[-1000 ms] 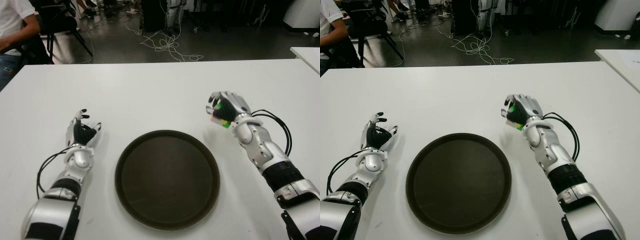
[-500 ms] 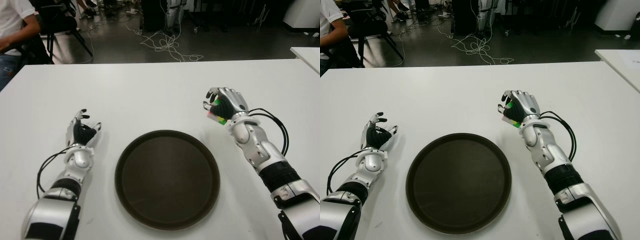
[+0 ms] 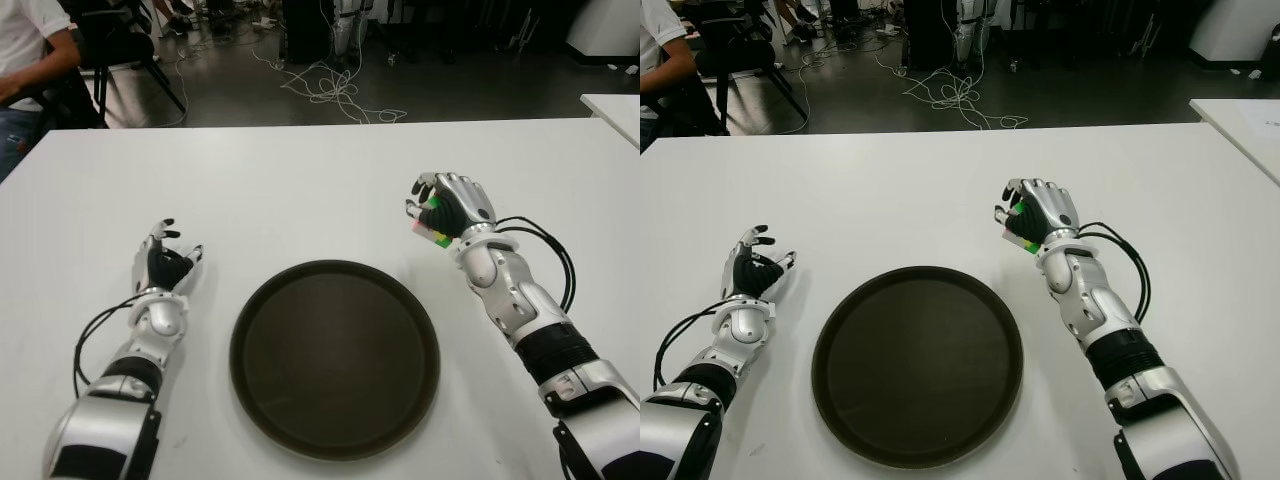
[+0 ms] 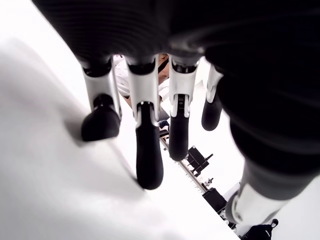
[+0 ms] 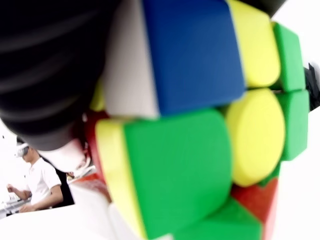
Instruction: Pick up the Rubik's Cube and put it in the plate
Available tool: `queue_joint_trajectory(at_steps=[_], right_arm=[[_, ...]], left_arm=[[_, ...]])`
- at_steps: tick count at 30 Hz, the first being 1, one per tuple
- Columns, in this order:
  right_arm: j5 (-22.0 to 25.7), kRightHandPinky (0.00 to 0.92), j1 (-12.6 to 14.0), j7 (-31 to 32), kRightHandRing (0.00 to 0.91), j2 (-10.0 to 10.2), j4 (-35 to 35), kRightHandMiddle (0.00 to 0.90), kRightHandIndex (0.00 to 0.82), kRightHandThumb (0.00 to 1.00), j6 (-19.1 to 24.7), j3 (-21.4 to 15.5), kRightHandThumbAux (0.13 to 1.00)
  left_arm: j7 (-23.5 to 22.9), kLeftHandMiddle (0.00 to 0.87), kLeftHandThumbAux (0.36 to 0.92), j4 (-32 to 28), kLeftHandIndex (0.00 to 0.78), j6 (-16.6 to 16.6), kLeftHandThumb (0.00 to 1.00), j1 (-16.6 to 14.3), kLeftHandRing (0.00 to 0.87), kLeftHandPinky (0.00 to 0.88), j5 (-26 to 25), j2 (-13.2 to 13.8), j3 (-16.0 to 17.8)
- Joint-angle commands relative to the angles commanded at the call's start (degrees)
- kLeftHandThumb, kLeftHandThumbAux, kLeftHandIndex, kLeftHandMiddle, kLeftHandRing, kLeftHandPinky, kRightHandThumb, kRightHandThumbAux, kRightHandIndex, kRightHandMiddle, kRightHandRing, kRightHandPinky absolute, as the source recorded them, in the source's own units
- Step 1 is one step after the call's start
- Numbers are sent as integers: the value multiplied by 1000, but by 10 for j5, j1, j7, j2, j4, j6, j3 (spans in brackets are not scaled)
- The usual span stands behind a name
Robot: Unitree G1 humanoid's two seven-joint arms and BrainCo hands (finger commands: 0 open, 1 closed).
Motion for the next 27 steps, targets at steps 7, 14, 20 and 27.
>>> queue_joint_trajectory(at_steps=[7,14,20,27], right_arm=[[-6,764,20,0,774,24,-103,765,437,700,9,-2,721],[-28,776,65,-9,785,60,-210,779,437,700,14,16,721],[-21,783,82,-13,793,90,-237,790,438,700,-31,33,722],[-12,780,82,-4,798,104,-232,802,437,694,-89,50,725]], left_arm=[[-3,280,742,-1,184,-6,267,1,301,317,-3,1,1],[-7,275,746,0,186,-7,292,1,295,315,-5,1,2],[-8,275,730,0,170,-1,224,-1,292,286,-6,-1,3],[-7,282,734,1,166,9,214,-4,302,317,-5,-2,2]])
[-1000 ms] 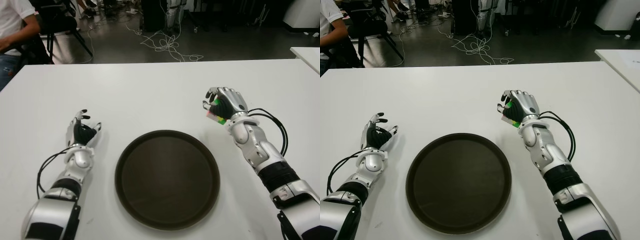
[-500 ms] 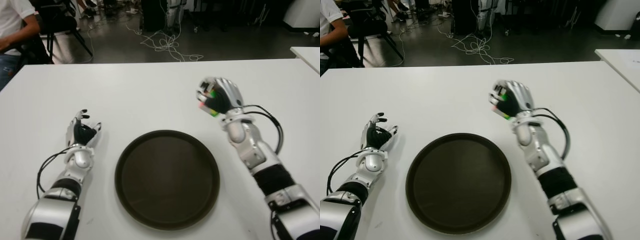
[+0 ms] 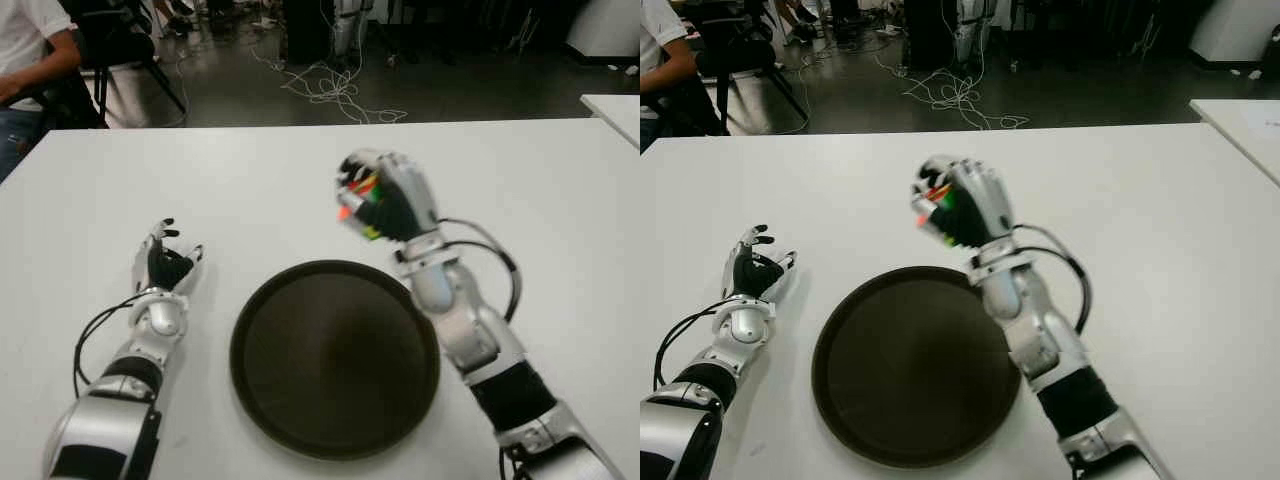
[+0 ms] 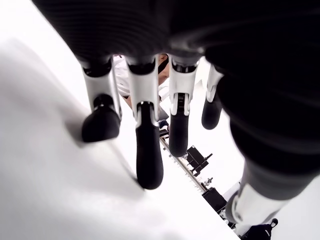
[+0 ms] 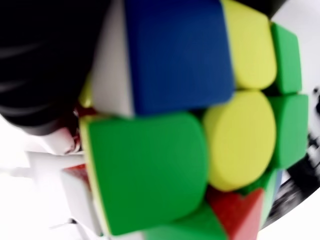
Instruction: Pick up the Rubik's Cube and put it in the plate
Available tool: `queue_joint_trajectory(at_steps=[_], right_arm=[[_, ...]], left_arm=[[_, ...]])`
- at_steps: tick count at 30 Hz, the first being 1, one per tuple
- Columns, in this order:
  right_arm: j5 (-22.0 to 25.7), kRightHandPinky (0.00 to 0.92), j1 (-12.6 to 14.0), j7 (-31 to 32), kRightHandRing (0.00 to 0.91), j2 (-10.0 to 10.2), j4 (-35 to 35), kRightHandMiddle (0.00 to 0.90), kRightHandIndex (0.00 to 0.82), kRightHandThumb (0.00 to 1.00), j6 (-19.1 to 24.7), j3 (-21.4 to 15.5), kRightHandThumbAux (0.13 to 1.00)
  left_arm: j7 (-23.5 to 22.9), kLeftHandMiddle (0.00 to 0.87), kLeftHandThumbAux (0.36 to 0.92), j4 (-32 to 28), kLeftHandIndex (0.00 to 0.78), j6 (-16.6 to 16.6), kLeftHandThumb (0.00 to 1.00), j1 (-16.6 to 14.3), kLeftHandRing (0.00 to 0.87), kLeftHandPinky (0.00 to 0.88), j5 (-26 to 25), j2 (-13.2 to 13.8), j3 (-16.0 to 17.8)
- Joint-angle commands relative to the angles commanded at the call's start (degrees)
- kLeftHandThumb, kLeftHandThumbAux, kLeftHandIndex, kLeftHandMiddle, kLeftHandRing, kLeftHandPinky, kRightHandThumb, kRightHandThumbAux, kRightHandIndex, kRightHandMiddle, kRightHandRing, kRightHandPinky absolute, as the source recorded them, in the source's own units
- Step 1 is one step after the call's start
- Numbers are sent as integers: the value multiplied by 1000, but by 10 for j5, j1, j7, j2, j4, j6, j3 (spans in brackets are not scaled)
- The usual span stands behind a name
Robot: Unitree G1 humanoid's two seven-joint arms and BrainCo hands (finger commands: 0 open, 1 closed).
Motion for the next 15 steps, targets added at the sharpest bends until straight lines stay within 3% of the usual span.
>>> queue_joint_trajectory(at_steps=[6,11,15], right_arm=[[-16,802,7,36,821,-1,-36,827,436,687,10,9,728],[-79,816,30,62,835,-15,-98,838,436,683,37,27,730],[-101,823,34,94,842,-21,-115,841,436,682,52,36,731]], left_arm=[[-4,306,730,-1,169,-2,242,0,341,367,-6,-2,5],[-10,335,723,2,196,-10,289,-2,379,390,-11,-1,12],[-8,345,716,7,204,-13,315,1,389,396,-8,1,11]])
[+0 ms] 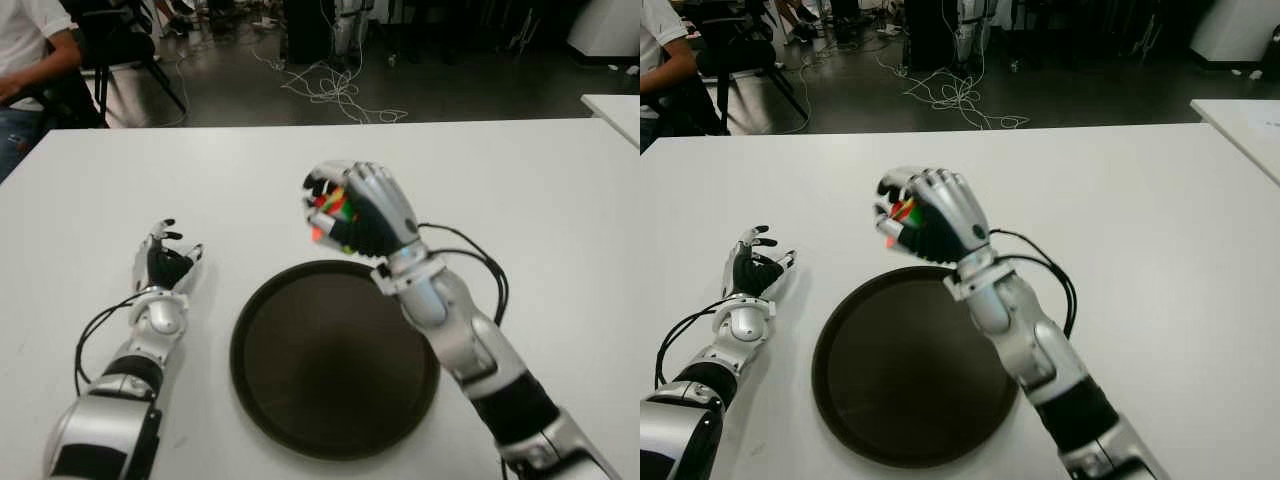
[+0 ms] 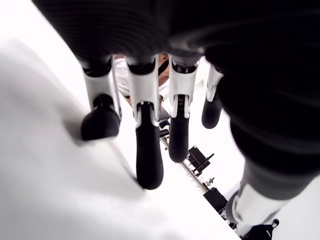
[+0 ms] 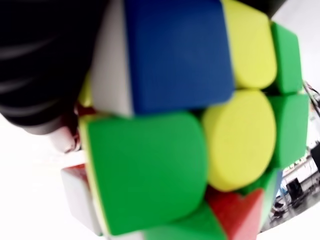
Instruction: Pick up the Rubik's Cube and put it in the plate
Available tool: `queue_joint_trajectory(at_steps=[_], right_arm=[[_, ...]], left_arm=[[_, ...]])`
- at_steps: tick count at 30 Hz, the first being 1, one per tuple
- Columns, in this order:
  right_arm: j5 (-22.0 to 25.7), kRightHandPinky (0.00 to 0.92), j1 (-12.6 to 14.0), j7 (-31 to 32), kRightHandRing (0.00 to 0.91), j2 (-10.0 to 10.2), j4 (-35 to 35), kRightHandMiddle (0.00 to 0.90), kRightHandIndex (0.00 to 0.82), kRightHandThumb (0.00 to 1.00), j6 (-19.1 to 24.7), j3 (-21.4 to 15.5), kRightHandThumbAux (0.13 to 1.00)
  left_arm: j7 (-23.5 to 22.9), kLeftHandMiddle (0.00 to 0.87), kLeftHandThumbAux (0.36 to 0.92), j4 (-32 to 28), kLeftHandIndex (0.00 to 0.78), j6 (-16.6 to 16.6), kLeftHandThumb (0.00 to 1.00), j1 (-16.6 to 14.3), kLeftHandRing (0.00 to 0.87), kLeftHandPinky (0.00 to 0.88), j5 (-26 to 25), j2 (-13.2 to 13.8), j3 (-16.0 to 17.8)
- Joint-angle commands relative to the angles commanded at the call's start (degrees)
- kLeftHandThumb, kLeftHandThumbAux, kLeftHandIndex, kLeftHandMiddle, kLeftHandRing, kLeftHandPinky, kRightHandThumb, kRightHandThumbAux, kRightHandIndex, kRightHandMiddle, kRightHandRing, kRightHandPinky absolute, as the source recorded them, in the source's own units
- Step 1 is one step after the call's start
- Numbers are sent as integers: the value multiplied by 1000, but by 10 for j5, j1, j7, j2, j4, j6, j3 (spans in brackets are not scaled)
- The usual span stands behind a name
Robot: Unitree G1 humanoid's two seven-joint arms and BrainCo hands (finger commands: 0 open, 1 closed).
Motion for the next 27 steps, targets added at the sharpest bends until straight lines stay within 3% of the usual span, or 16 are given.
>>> queue_joint_trajectory(at_steps=[4,9,16,27], right_arm=[[7,815,3,23,838,-1,-1,838,436,682,-6,7,731],[83,798,19,55,814,-7,24,810,436,692,-55,8,727],[125,785,20,79,796,-4,51,789,435,697,-82,3,725],[137,773,31,141,781,-11,39,773,434,699,-45,4,724]], left_arm=[[4,334,708,1,203,-2,320,2,375,380,2,0,-1],[4,304,718,-3,182,3,267,0,336,341,1,-3,0],[3,305,732,-6,187,-1,259,0,331,338,0,-4,1],[-4,339,742,-8,186,-8,254,1,388,410,-4,-4,5]])
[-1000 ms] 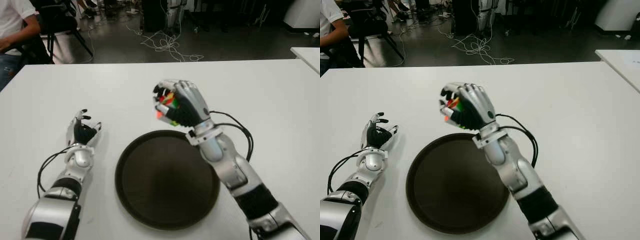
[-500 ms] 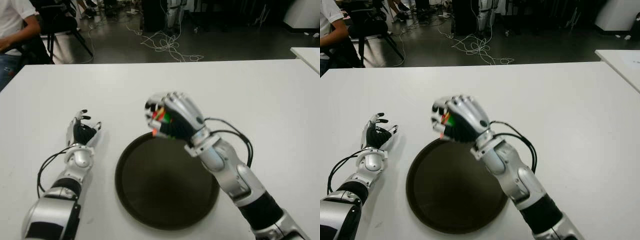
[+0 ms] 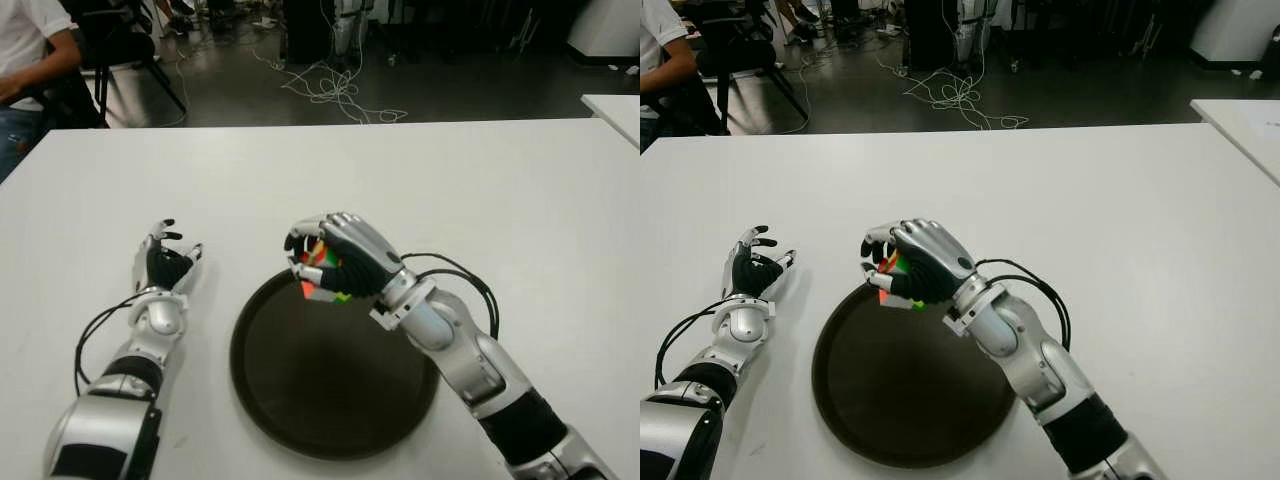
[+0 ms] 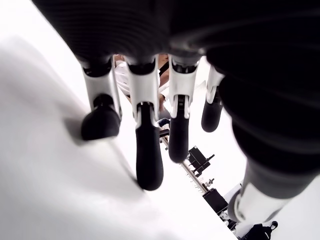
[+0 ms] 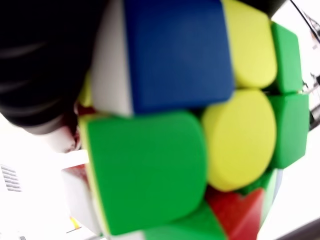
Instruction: Pick up the Rubik's Cube and put it in the plate
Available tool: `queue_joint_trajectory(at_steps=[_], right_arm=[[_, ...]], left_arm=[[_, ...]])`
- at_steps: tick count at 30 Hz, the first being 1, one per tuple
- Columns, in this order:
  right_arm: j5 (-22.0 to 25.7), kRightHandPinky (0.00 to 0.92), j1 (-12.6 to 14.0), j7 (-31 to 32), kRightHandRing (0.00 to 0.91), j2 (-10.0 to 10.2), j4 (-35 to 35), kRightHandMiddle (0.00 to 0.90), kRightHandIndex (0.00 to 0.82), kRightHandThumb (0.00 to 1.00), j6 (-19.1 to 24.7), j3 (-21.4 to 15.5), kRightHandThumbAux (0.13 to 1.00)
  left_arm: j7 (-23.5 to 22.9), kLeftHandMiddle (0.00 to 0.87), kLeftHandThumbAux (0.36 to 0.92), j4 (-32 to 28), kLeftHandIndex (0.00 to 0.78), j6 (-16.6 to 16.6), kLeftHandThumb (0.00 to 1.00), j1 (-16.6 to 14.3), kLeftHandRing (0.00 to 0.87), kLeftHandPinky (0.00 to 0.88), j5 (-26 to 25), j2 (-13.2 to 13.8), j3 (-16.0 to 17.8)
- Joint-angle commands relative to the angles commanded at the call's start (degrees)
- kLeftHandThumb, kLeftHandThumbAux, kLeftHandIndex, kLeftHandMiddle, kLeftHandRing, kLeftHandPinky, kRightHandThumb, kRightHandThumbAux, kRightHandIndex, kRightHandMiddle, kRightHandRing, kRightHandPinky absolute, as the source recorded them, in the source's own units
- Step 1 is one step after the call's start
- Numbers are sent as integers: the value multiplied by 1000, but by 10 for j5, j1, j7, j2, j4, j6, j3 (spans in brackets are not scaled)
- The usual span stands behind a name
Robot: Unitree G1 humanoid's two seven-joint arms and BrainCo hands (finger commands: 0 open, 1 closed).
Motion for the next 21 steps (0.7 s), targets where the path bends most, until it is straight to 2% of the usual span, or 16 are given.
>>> queue_joint_trajectory(at_steps=[8,21], right_arm=[[-17,761,2,48,770,-15,-19,762,432,698,28,7,726],[-25,763,7,56,774,-16,-15,766,432,698,43,8,726]], left_arm=[[9,309,737,0,171,6,263,-1,357,391,9,1,-7],[11,290,732,-1,167,5,249,0,328,349,10,1,-9]])
